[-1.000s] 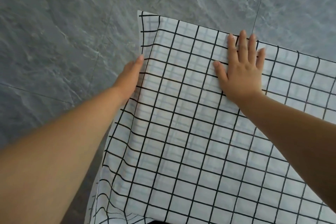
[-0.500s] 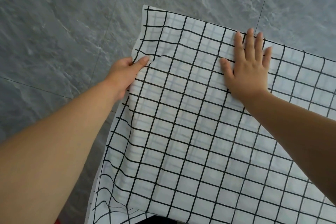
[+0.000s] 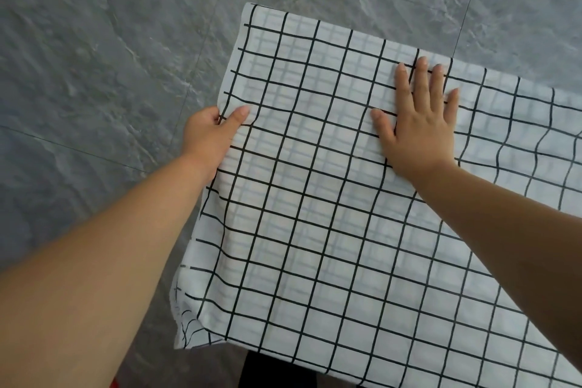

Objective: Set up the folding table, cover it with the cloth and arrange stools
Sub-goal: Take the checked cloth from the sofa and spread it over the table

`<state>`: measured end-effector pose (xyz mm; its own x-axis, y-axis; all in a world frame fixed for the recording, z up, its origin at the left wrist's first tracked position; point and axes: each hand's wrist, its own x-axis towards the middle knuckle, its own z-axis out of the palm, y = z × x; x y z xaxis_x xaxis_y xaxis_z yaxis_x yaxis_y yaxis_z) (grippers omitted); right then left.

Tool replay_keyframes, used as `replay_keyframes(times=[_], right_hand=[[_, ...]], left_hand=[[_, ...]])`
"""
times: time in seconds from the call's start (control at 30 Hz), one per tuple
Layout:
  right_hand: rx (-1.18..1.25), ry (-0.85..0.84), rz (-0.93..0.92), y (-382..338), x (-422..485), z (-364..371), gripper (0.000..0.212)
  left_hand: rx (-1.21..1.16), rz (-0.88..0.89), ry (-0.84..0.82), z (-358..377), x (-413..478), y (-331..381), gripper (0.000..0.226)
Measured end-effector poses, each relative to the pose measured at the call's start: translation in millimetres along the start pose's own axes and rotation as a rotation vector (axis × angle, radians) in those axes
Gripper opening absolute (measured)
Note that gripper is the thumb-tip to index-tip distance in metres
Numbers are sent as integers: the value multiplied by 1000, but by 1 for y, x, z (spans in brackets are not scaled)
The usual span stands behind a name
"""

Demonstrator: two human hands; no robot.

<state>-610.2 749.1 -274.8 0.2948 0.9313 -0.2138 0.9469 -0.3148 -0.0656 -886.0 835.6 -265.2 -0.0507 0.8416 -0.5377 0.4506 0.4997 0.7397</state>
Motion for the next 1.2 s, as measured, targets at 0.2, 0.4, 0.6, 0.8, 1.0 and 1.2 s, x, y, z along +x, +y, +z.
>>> replay_keyframes(times=[0.2,0.4,0.6,0.8,1.0,1.2], right_hand=[[0,21,1,-6,-2,2,70],[86,6,-23,-4,-2,-2,70],[274,174,-9,31,-29,-17,62],[185,76,197,93,-82,-10,65],[116,-62,154,127,-96,3,68],[245,11,119,148,-99,-10,64]], left_hand=[[14,4,2,-4,-1,-5,58],[209,29,145,2,4,-11,60],[660,599,144,35,-37,36,74],[1216,842,-330,114,-75,21,79],[1373,831,-292,121,-75,12,86],[1311,868,-303,148,-100,37,81]])
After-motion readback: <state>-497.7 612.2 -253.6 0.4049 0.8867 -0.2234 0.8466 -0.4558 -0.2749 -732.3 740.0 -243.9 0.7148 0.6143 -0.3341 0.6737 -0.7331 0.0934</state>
